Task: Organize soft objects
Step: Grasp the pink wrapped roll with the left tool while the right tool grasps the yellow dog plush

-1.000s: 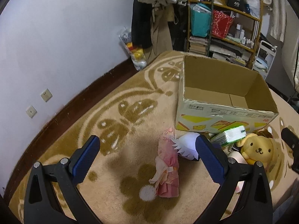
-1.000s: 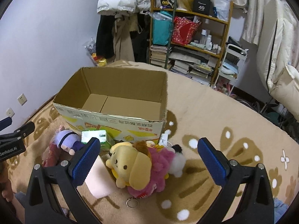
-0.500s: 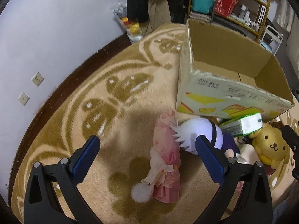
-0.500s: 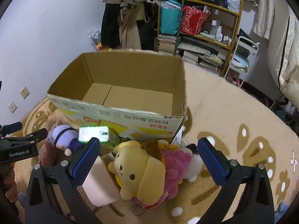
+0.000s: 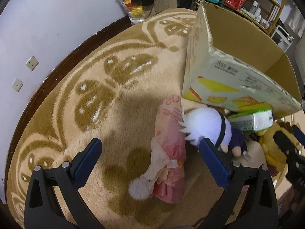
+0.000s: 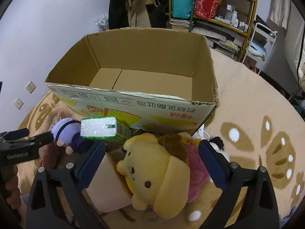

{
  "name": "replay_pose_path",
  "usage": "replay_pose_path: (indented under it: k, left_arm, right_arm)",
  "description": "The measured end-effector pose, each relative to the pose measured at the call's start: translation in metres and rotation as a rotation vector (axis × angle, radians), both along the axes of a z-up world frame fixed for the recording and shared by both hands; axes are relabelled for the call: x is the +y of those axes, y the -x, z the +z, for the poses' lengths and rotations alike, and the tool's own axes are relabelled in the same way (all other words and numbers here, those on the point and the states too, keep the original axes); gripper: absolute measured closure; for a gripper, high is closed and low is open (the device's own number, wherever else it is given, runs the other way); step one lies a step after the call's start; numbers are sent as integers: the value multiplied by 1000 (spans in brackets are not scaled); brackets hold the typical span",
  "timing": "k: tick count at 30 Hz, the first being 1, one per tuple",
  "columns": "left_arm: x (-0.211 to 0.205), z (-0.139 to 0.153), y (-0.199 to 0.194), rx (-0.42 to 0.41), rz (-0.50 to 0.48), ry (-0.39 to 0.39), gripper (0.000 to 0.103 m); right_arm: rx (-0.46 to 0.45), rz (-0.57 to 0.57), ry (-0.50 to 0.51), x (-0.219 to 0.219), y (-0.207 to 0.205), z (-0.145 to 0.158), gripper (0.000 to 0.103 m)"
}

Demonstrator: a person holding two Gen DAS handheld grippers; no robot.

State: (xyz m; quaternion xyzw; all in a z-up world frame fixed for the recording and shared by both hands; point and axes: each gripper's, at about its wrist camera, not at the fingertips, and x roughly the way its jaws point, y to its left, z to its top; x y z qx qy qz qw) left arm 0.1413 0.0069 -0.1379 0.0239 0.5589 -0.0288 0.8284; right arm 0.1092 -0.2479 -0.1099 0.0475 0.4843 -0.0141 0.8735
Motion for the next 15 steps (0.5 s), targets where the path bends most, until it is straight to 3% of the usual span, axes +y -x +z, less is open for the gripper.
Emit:
replay_pose_path:
  k: [10, 12, 13, 15]
  left_arm:
    - [-12, -15, -2, 52, -45, -59, 2]
    - [-12, -20, -4, 71, -39, -73, 3]
    - [-12, -23, -5, 78, -36, -80, 8]
    - [-11, -28, -8, 100, -34, -74, 20]
  right_arm:
    - [40, 16, -26, 2, -4, -11, 19]
    - [38, 21, -25, 1, -3, -11, 27]
    - [40, 23, -26, 1, -3, -12, 37]
    - [45, 28, -28, 1, -2, -12, 42]
